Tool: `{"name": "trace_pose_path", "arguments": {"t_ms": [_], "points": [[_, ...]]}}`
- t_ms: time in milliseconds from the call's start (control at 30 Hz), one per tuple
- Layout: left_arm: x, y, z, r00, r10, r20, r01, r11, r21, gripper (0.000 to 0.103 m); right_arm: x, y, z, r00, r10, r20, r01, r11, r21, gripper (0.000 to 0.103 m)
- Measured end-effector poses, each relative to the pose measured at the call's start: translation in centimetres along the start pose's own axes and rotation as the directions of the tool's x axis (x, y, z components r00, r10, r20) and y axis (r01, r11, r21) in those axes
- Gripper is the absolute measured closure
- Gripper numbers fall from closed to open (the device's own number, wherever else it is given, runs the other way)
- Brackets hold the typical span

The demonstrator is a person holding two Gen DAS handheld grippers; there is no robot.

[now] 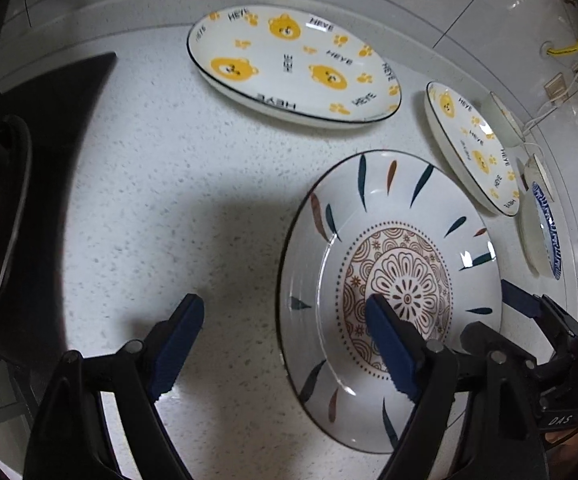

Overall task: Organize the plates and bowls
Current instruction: 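Close the left gripper on the plate rim while the right gripper grips the rim too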

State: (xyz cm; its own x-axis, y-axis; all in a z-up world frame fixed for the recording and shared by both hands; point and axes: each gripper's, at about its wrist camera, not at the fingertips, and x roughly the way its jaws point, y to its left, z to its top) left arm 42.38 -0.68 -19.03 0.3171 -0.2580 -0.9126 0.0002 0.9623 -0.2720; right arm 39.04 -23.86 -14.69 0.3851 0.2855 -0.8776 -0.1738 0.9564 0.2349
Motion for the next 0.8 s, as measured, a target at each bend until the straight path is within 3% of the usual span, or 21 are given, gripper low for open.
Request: {"name": "trace_pose_path", "arguments": {"t_ms": [100, 167, 200, 333, 567, 633, 700, 767, 800], "points": [[0.3, -0.4, 0.2, 1.000, 0.000, -0.006, 0.000, 1.000, -0.006, 0.021, 0.7, -0.2, 0.5, 0.999, 0.031, -0.025, -0.032, 0.999, -0.011, 0.002], [0.3, -0.3, 0.3, 1.000, -0.006, -0.008, 0.006, 1.000, -0.024, 0.021, 0.9, -0.2, 0.7, 0.998, 0.053, -0.039, -0.054, 0.998, -0.025, 0.014], [0.3, -0.2, 0.3, 1.000, -0.011, -0.009, 0.011, 0.999, -0.033, 0.021, 1.1, -0.3, 0.7, 0.997, 0.061, -0.050, -0.062, 0.998, -0.024, 0.027], [0.1, 0.6, 0.4, 0.999, -0.052, 0.001, 0.052, 0.996, -0.078, 0.020, 1.6, -0.8, 0.9, 0.996, 0.061, -0.069, -0.063, 0.997, -0.032, 0.042], [-0.2, 1.0, 0.4, 0.995, -0.098, -0.030, 0.096, 0.994, -0.062, 0.022, 1.5, -1.9, 1.1, 0.996, 0.043, -0.077, -0.048, 0.997, -0.063, 0.070], [-0.2, 0.8, 0.4, 0.994, -0.104, -0.032, 0.103, 0.993, -0.053, 0.030, 1.5, -2.1, 1.2, 0.996, 0.039, -0.080, -0.044, 0.997, -0.064, 0.079], [-0.1, 0.6, 0.3, 0.992, -0.122, -0.037, 0.120, 0.992, -0.045, 0.058, 1.4, -2.5, 1.2, 0.995, 0.053, -0.085, -0.058, 0.996, -0.060, 0.081], [0.1, 0.8, 0.2, 0.988, -0.149, -0.042, 0.146, 0.987, -0.063, 0.073, 1.3, -2.6, 1.1, 0.995, 0.059, -0.084, -0.064, 0.996, -0.062, 0.082], [0.1, 1.0, 0.1, 0.988, -0.153, -0.035, 0.150, 0.986, -0.074, 0.075, 1.3, -2.6, 1.1, 0.995, 0.060, -0.084, -0.065, 0.996, -0.064, 0.082]]}}
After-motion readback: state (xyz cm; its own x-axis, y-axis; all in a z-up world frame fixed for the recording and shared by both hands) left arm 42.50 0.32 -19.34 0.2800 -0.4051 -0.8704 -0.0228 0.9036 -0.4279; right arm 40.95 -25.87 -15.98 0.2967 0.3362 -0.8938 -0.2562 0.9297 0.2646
